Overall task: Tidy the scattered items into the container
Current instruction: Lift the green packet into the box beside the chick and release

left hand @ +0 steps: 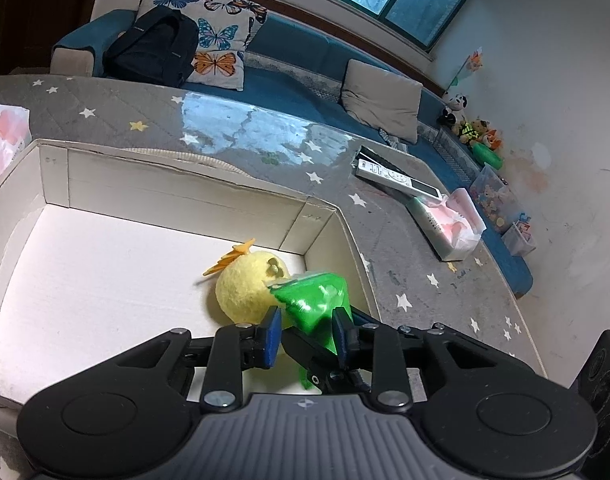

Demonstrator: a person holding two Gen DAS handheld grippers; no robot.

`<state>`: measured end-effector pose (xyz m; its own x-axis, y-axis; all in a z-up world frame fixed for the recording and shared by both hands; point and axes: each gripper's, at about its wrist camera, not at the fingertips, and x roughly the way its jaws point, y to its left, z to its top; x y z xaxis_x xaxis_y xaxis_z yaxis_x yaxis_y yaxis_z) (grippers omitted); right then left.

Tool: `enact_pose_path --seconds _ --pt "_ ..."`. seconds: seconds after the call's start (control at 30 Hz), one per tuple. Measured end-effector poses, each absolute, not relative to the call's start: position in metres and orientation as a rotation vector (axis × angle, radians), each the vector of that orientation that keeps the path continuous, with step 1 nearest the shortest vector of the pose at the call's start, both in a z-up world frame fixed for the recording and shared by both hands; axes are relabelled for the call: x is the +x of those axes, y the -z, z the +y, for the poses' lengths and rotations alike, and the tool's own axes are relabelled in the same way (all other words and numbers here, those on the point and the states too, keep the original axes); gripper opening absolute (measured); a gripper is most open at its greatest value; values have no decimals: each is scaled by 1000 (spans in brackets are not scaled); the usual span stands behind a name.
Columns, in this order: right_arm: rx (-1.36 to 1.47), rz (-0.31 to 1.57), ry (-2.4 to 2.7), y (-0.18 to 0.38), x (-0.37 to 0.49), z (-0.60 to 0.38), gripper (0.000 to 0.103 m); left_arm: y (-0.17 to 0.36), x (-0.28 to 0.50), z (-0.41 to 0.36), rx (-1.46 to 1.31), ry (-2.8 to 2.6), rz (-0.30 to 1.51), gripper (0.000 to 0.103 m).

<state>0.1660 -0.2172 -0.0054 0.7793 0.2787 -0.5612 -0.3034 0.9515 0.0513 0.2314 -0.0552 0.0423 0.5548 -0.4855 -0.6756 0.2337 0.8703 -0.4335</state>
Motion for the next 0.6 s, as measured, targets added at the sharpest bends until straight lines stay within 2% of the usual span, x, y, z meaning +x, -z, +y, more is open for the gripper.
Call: enact_pose_path --seconds 0.6 --pt "-49 562 -307 0 158 -222 47 -46 225 -47 -328 426 875 31"
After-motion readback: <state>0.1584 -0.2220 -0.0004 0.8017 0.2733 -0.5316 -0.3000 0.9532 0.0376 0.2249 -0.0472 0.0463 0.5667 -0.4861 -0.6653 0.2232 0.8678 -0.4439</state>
